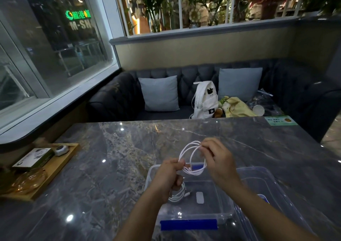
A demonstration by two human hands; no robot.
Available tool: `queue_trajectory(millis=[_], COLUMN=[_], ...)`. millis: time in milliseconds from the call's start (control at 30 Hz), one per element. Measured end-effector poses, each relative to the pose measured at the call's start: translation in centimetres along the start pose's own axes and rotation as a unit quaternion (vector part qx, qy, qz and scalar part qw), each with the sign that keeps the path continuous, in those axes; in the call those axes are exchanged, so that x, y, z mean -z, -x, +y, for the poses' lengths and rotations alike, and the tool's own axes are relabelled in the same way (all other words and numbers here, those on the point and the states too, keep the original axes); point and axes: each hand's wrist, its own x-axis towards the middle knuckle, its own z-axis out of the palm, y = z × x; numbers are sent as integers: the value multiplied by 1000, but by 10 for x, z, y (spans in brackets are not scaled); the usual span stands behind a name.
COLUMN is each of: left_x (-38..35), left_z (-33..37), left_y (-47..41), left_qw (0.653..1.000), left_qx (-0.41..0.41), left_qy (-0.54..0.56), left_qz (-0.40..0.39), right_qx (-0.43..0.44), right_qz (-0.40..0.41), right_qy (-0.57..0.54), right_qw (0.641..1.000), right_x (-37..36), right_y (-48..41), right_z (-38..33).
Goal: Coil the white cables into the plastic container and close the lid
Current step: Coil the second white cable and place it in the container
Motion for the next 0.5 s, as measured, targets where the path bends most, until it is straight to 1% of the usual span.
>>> queue_trajectory(millis=[33, 100, 167, 233, 300, 367, 433, 500], left_x=[0, 0, -2, -4, -7, -12, -15, -14], left_z=[-1, -4, -8, -9, -11, -16, -22, -27], left_y=[0, -1, -1, -1, -2, 0, 3, 4], left_qw=[1000, 998, 988, 972, 946, 909, 870, 830], left_qx=[-3, -30, -73, -113, -160, -198, -238, -278], left_qy=[-12, -59, -126, -183, -254, -337, -397, -443], left_qz=[6, 22, 52, 90, 121, 146, 171, 194], right_qx=[-73, -206, -288, -342, -394, -430, -441, -446], right_qz=[9, 23, 39, 56, 72, 54, -24, -121], right_qy=[-60, -168, -237, -269, -272, -230, -163, -118], right_qw=[995, 964, 927, 899, 875, 871, 882, 879], right_x=[-2, -7, -10, -13, -16, -19, -20, -17], right_y=[0, -1, -3, -5, -8, -11, -15, -21], right_z=[-2, -5, -4, 0, 2, 4, 5, 4])
